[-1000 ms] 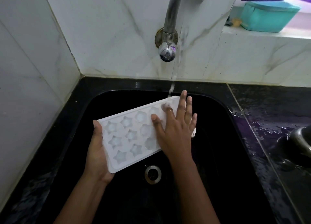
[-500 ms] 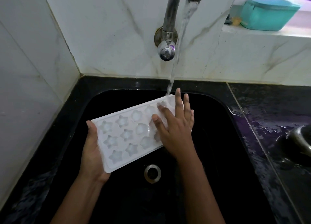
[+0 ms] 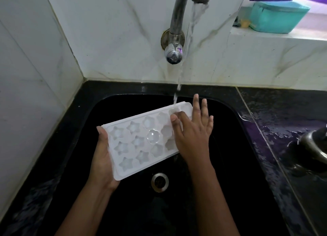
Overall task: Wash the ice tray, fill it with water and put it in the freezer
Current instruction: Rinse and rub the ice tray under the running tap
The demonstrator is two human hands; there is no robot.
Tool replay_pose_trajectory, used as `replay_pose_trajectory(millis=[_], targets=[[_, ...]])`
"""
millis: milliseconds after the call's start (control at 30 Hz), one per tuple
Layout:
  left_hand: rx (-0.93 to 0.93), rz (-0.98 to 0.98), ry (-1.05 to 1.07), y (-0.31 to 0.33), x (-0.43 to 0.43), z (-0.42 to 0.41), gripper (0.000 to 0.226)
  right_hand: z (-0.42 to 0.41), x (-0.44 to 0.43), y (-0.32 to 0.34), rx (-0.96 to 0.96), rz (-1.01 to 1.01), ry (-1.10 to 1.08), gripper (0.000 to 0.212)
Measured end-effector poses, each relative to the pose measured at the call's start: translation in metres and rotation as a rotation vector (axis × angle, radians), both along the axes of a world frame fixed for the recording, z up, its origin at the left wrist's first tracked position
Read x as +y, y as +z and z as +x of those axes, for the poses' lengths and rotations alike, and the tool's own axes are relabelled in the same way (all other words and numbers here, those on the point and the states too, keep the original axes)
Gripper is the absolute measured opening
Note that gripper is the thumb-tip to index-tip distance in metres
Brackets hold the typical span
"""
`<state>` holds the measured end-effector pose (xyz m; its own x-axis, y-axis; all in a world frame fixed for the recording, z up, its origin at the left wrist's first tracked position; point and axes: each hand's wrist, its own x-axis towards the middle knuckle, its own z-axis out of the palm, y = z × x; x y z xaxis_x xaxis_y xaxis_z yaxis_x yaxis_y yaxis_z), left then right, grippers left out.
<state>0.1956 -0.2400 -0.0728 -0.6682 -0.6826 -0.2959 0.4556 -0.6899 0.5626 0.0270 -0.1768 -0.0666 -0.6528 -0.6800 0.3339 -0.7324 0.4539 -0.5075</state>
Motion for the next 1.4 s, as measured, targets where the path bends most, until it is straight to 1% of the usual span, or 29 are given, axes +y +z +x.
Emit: replay_pose_trajectory(millis=[67, 100, 133, 167, 233, 267, 333, 400, 467, 533, 667, 767, 967, 1067, 1133, 1300, 1400], targets=[[0.051, -0.001, -0.017, 0.009, 0.004, -0.008, 0.077, 0.004, -0.002, -0.001, 0.029, 0.011, -0.031, 0.062], [0.135, -0.015, -0.087, 0.012, 0.003, -0.009, 0.08, 0.008, -0.004, -0.002, 0.033, 0.021, -0.009, 0.063], [0.186, -0.015, -0.089, 0.015, 0.005, -0.009, 0.084, 0.01, -0.005, -0.003, 0.024, 0.036, 0.036, 0.065], [0.184, 0.005, -0.061, 0.019, 0.007, -0.009, 0.085, 0.01, -0.006, -0.004, 0.005, 0.049, 0.094, 0.068], [0.027, -0.03, 0.007, 0.009, 0.002, -0.004, 0.082, 0.003, -0.005, -0.004, -0.049, 0.034, 0.183, 0.072], [-0.039, -0.071, 0.05, 0.009, 0.002, -0.004, 0.08, -0.003, -0.004, -0.004, -0.068, -0.003, 0.189, 0.07], [-0.063, -0.111, 0.016, 0.012, 0.002, -0.006, 0.076, -0.014, 0.001, -0.003, -0.086, -0.118, 0.129, 0.059], [-0.114, -0.098, 0.034, 0.008, 0.002, -0.007, 0.075, -0.021, 0.007, -0.002, -0.101, -0.223, 0.033, 0.049], [-0.108, -0.108, 0.049, 0.011, 0.003, -0.007, 0.075, -0.022, 0.011, -0.002, -0.097, -0.259, -0.018, 0.043], [-0.077, -0.089, 0.049, 0.011, 0.001, -0.006, 0.075, -0.014, 0.015, -0.006, -0.068, -0.261, 0.001, 0.038], [-0.06, -0.075, 0.041, 0.009, -0.006, 0.001, 0.074, 0.007, 0.018, -0.018, 0.063, -0.223, 0.037, 0.032], [-0.057, -0.038, 0.055, 0.009, -0.011, 0.006, 0.07, 0.01, 0.015, -0.02, 0.092, -0.199, 0.009, 0.036], [-0.075, -0.04, 0.035, 0.01, -0.007, 0.002, 0.073, 0.014, 0.007, -0.022, 0.135, -0.106, -0.048, 0.044], [-0.061, -0.052, 0.057, 0.013, -0.004, -0.001, 0.073, 0.019, 0.003, -0.023, 0.08, -0.083, 0.023, 0.051], [-0.057, -0.052, 0.087, 0.015, -0.003, 0.0, 0.073, 0.017, 0.003, -0.021, 0.059, -0.102, 0.043, 0.052], [-0.084, -0.084, 0.105, 0.014, -0.001, -0.002, 0.07, 0.012, 0.007, -0.023, 0.168, -0.021, -0.063, 0.052], [-0.074, -0.079, 0.08, 0.016, 0.001, -0.007, 0.07, 0.018, 0.002, -0.022, 0.093, 0.012, -0.009, 0.062]])
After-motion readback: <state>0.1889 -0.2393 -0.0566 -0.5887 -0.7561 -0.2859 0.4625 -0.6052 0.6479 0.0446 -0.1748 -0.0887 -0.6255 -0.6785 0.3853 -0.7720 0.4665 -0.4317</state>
